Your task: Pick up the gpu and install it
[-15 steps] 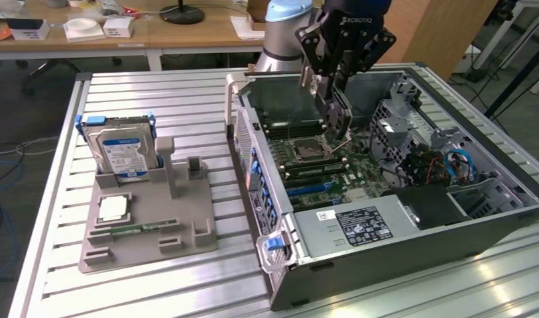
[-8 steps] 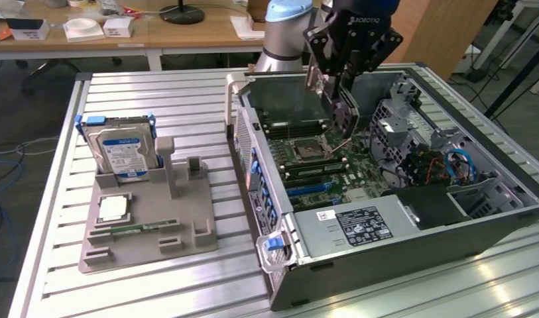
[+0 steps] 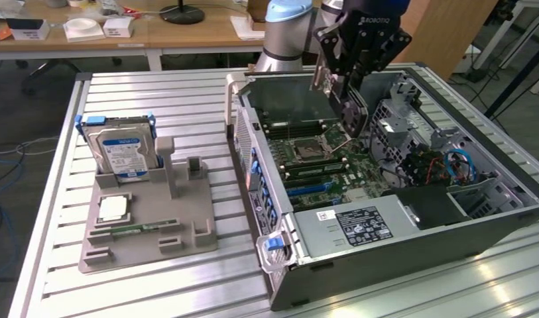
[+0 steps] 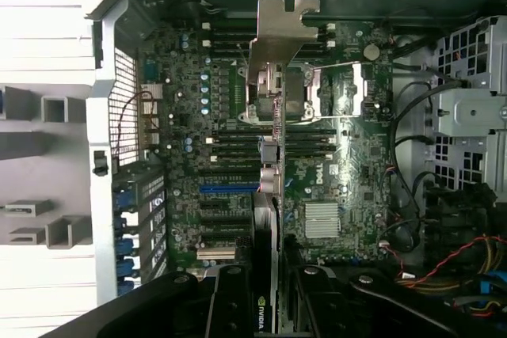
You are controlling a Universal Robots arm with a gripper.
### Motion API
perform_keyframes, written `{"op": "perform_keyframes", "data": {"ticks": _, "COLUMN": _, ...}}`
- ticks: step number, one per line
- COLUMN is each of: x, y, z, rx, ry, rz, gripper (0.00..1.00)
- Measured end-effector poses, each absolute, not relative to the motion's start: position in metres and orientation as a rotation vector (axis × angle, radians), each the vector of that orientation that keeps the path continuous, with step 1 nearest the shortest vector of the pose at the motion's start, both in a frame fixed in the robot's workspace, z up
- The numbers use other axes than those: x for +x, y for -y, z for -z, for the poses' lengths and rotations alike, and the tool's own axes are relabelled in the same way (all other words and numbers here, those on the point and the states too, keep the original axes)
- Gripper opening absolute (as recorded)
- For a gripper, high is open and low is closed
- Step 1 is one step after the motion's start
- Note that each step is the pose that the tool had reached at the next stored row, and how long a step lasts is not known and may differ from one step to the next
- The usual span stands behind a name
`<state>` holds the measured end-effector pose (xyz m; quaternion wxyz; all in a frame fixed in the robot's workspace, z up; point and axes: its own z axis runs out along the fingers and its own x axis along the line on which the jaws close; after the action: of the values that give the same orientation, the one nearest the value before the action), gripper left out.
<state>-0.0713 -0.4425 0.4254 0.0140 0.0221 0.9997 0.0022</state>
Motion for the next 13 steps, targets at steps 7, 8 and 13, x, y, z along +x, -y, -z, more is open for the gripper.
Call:
{"op": "perform_keyframes", "data": {"ticks": 7, "x": -0.058, "y": 0.442, "z": -0.425, "rx": 0.068, "ry": -3.113, "rz": -0.007, "gripper": 0.26}}
{"op": "perform_keyframes", "data": {"ticks": 8, "x": -0.050, "y": 0.442, "z": -0.425, "rx": 0.068, "ry": -3.113, "rz": -0.007, "gripper": 0.26}}
{"op": "perform_keyframes", "data": {"ticks": 13, "x": -0.042, "y": 0.442, "z": -0.425, "rx": 0.068, "ry": -3.113, "rz": -0.007, "gripper": 0.26}}
